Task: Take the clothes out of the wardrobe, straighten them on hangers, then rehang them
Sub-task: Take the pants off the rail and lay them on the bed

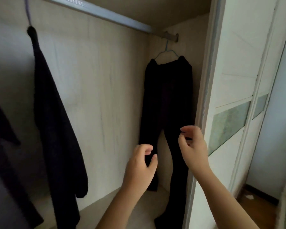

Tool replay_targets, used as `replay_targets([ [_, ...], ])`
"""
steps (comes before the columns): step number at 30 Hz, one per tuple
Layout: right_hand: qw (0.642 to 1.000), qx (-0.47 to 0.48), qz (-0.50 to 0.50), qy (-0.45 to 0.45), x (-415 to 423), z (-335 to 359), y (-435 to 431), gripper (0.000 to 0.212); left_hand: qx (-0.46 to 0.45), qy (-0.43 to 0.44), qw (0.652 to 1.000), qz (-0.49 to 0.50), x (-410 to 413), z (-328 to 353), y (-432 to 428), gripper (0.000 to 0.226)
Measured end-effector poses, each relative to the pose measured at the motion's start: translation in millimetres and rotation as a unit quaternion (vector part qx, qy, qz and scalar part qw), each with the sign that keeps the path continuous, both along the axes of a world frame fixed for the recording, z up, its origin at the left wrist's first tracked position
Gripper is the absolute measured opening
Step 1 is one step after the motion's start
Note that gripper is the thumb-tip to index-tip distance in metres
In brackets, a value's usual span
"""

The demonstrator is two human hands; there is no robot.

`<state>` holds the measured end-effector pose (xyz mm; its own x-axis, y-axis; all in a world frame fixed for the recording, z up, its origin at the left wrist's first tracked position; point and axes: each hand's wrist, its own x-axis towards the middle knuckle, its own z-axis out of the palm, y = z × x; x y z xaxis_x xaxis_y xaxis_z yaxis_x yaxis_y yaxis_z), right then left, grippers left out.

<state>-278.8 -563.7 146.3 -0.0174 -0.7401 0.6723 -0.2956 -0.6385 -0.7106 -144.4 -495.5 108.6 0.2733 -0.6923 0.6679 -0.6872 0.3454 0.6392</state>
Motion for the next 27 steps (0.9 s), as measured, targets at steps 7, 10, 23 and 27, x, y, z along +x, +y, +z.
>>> replay_targets([
  [7,0.966,-0.037,0.257,0.006,89,71,57,0.024,-0.191,-0.153,0.957,0.152,41,97,108,0.025],
  [10,0.936,-0.062,0.344,-0.034,123,101,98,0.018,-0.225,-0.199,0.925,0.234,55,125,157,0.026],
  [23,0.823,-0.076,0.559,-0.063,238,162,245,0.024,-0.182,-0.152,0.832,0.501,151,148,277,0.047],
  [27,0.841,-0.059,0.537,-0.032,271,178,262,0.015,-0.143,-0.08,0.871,0.464,169,147,274,0.056],
])
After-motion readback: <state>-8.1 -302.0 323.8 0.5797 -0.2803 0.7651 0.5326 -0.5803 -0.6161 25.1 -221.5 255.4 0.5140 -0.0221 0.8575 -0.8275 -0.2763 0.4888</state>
